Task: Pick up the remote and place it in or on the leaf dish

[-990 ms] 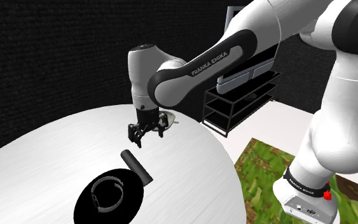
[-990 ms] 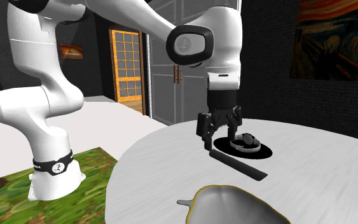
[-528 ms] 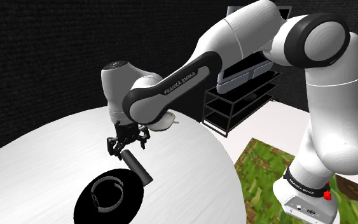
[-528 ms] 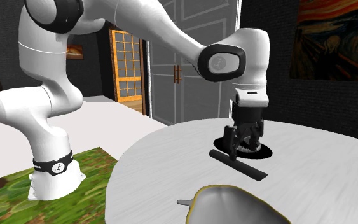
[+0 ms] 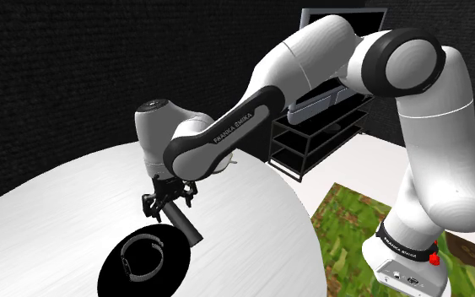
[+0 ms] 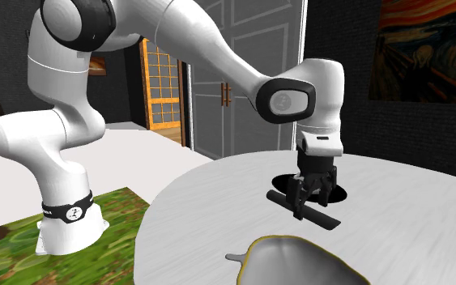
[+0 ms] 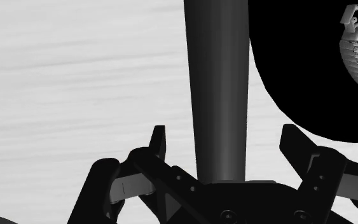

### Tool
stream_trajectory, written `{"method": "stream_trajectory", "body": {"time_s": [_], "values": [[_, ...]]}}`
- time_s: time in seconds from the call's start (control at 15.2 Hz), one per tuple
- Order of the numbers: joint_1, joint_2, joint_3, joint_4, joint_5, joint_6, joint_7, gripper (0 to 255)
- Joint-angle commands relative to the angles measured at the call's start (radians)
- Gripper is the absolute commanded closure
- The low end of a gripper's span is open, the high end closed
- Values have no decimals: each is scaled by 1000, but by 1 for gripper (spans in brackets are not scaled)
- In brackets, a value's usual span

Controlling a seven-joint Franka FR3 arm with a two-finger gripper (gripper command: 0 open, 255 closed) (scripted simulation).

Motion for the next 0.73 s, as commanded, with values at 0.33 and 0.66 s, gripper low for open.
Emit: {"method": "stream_trajectory", "body": {"time_s": [0.33,0.66], "values": [[0,4,-1,1,-2,3,0,0],[-1,1,-1,-3,-1,5,-1,255]]}}
